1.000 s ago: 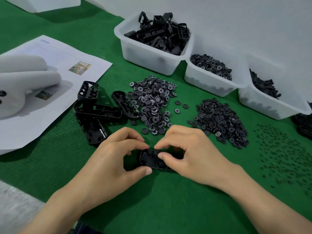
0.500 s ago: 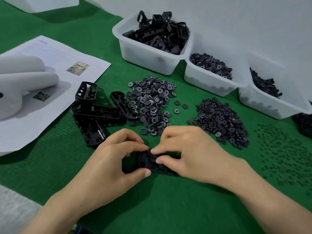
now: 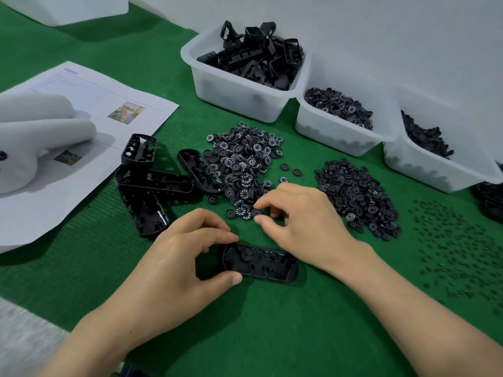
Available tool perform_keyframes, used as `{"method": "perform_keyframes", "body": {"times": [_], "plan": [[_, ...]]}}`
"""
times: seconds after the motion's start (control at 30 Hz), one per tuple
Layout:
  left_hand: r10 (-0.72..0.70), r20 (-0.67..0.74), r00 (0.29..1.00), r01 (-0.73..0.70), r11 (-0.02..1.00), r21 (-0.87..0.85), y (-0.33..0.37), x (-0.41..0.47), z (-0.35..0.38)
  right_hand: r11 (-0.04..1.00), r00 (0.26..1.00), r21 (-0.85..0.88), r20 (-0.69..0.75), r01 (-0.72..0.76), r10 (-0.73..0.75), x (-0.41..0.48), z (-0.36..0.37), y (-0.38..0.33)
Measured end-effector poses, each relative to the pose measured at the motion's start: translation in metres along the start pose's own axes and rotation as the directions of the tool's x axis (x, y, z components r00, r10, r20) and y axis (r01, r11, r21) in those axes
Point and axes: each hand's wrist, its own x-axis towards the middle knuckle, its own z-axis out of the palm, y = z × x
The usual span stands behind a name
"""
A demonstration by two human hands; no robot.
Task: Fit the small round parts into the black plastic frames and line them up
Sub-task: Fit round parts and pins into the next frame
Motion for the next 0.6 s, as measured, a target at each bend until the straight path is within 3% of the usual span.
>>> {"method": "perform_keyframes", "body": {"times": [0.07, 0.23, 0.6], "plan": [[0.0, -0.002, 1.0, 0.0, 1.0, -0.001, 0.001, 0.0, 0.0, 0.999, 0.999, -0.021, -0.022, 0.036, -0.037, -0.002, -0.004, 0.001], [0.008, -0.007, 1.0, -0.008, 1.0, -0.006, 0.002, 0.0, 0.0, 0.962, 0.988, 0.23, 0.01, 0.146, -0.153, -0.029, -0.016, 0.002], [0.022, -0.015, 1.0, -0.022, 1.0, 0.022, 0.005, 0.001, -0.001, 0.976, 0.975, 0.074, 0.066, 0.206, -0.211, -0.041, -0.015, -0.004]]}}
